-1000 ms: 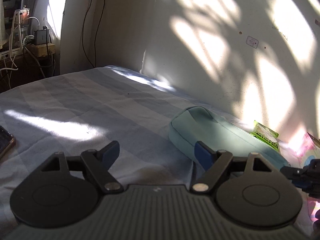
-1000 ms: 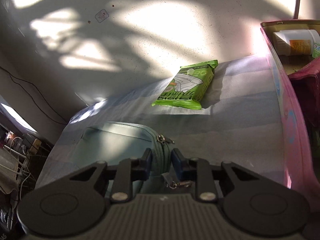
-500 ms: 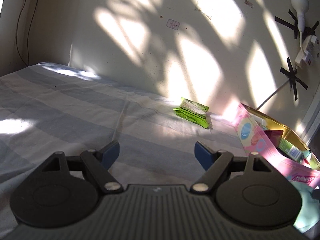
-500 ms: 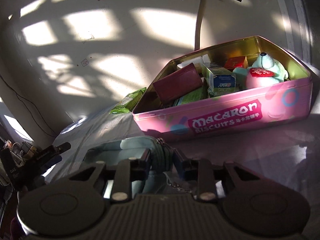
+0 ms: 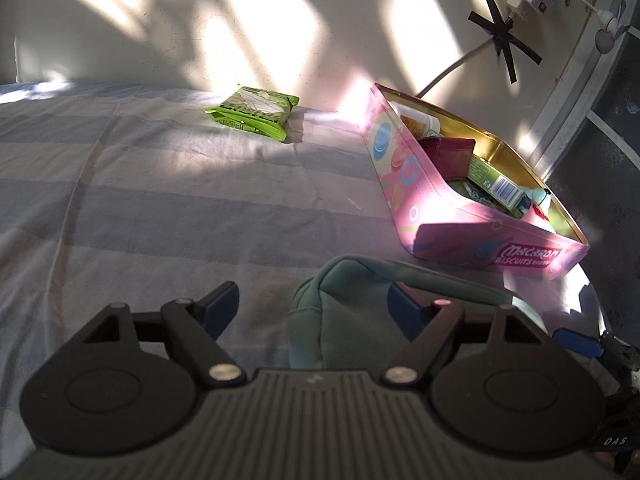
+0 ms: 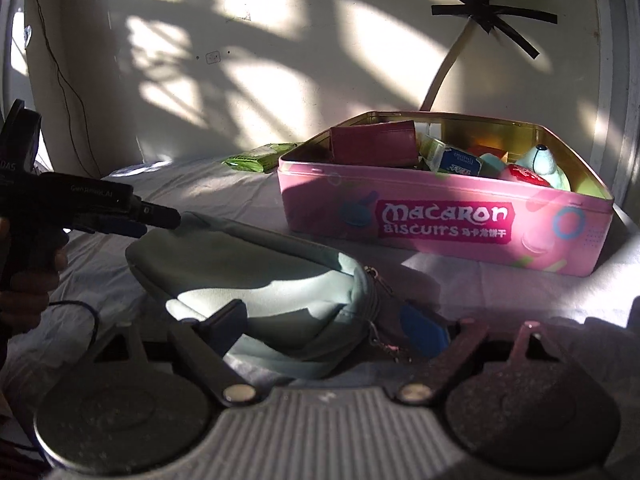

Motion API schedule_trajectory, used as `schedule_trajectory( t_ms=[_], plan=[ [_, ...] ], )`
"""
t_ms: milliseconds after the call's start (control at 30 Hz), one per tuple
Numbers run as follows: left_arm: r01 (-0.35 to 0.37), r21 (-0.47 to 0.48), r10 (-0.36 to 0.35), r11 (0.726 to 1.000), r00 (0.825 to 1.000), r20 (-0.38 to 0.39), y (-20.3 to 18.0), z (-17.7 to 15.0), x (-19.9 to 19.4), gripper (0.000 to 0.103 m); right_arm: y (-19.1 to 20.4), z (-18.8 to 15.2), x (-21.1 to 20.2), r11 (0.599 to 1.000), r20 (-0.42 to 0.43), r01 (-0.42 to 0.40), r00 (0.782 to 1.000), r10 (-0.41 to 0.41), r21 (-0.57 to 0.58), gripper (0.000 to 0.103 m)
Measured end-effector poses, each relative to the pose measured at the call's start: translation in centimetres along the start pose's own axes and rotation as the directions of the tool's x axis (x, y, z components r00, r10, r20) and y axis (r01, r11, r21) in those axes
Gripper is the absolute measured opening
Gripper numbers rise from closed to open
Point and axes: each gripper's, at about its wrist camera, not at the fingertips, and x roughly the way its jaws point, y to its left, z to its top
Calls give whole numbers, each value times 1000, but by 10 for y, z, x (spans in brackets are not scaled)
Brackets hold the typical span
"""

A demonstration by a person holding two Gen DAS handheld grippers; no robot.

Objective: Organize objects
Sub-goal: 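Lift the pouch and lower it into the pink tin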

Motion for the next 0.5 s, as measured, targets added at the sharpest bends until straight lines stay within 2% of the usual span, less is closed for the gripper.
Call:
schedule_trajectory(
  t_ms=[67,167,200,233,367,467,500],
  plan=[
    [4,20,-3,1000,999,-35,-4,-5,9,77,4,-4,6,999,0,-18,1000,18,-30,95],
    [-21,88,22,996,1000,-8,-16,-13,14,76,-6,-4,19,996,-16,-77,997,78,35,99],
    [-11,91,12,996,1000,-10,-17,-13,14,70,-14,-4,24,990,-32,-105,994,109,90,100],
    [3,87,-2,996,1000,-15,-17,-12,14,69,-18,-6,25,985,-29,-127,991,132,119,100],
    [4,69,-2,998,1000,-23,-16,-9,15,68,-16,-9,21,980,-24,-181,983,184,86,101],
    [-14,67,15,998,1000,-16,-21,-10,13,67,-6,-10,20,988,-3,-144,990,144,49,99],
    [-12,60,13,998,1000,-11,-21,-10,11,66,-7,-9,19,989,7,-135,991,135,55,94]
  ],
)
